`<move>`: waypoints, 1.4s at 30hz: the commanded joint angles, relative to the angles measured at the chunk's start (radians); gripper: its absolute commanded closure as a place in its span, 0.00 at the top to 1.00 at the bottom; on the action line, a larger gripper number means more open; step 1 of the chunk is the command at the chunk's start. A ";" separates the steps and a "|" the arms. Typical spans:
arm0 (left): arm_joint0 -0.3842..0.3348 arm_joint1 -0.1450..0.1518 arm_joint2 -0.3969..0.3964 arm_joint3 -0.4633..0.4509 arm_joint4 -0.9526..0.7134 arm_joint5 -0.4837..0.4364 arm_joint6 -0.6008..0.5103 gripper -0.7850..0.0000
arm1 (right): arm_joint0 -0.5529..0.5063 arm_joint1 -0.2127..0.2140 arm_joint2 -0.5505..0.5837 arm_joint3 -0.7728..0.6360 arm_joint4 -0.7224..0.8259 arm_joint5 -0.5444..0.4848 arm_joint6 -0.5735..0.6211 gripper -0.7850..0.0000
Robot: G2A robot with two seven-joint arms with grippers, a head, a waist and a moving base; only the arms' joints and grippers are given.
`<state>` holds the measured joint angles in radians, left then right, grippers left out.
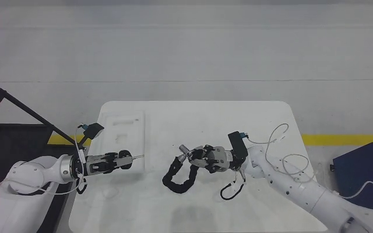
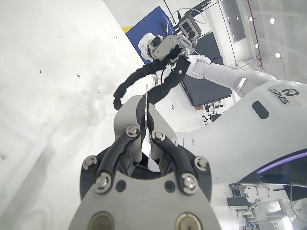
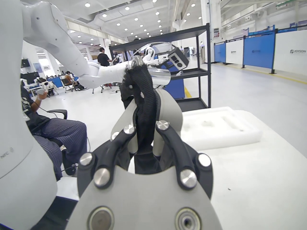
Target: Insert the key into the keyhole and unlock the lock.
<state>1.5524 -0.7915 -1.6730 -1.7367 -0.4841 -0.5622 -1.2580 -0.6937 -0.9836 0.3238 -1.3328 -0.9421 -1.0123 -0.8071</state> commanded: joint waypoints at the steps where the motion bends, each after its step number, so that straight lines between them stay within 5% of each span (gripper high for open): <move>1: 0.000 0.000 0.000 0.000 0.000 0.000 0.000 0.00 | -0.001 -0.001 0.009 0.002 -0.005 0.000 -0.001 0.00; 27: 0.000 0.000 0.000 0.000 0.000 0.000 0.000 0.00 | -0.045 0.001 -0.049 0.096 0.066 0.000 0.003 0.00; 42: 0.000 0.000 0.000 0.000 0.000 0.000 0.000 0.00 | -0.071 0.019 -0.154 -0.129 0.294 0.000 0.069 0.00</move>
<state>1.5524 -0.7915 -1.6730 -1.7367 -0.4841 -0.5622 -1.2580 -0.7647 -0.9639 0.1704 -1.4626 -0.6424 -1.0123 -0.7371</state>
